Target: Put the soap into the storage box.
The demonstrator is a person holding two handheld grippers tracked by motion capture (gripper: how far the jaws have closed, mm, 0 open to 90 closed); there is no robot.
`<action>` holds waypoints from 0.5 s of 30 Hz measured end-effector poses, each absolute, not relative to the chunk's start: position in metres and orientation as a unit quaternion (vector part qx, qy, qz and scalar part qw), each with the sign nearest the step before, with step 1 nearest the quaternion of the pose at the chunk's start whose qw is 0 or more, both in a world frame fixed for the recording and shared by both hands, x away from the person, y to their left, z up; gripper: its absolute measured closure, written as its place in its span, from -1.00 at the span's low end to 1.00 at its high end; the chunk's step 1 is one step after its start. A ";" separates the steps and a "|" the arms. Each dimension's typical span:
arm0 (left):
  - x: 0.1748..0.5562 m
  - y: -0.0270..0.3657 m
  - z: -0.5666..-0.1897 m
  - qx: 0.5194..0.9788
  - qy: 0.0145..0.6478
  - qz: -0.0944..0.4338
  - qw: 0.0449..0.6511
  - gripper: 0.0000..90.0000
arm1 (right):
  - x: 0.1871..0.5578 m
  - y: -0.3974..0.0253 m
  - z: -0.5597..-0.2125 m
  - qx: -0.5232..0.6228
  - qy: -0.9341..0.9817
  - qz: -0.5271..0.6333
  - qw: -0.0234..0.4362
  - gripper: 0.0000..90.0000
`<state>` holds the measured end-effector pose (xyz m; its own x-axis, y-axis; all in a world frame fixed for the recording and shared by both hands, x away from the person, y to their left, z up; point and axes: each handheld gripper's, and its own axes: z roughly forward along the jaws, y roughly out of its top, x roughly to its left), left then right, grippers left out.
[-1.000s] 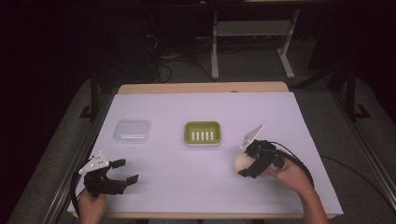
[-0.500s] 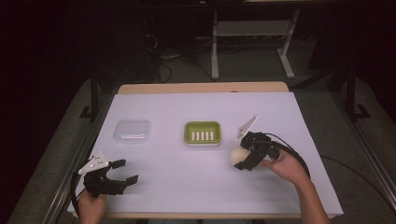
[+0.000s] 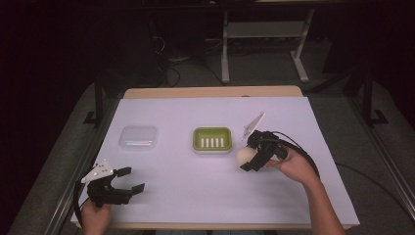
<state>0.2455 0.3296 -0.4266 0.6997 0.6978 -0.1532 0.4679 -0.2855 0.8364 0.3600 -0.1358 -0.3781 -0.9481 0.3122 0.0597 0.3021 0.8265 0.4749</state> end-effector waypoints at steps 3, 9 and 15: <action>0.245 0.330 -0.427 0.792 0.368 0.122 0.472 -0.71 | 0.363 -0.134 -0.376 0.159 0.956 0.247 0.010 -0.47; 0.245 0.330 -0.426 0.791 0.368 0.122 0.472 -0.71 | 0.370 -0.132 -0.371 0.156 0.954 0.256 0.007 -0.47; 0.246 0.329 -0.426 0.792 0.367 0.122 0.473 -0.71 | 0.376 -0.127 -0.368 0.151 0.954 0.260 0.008 -0.47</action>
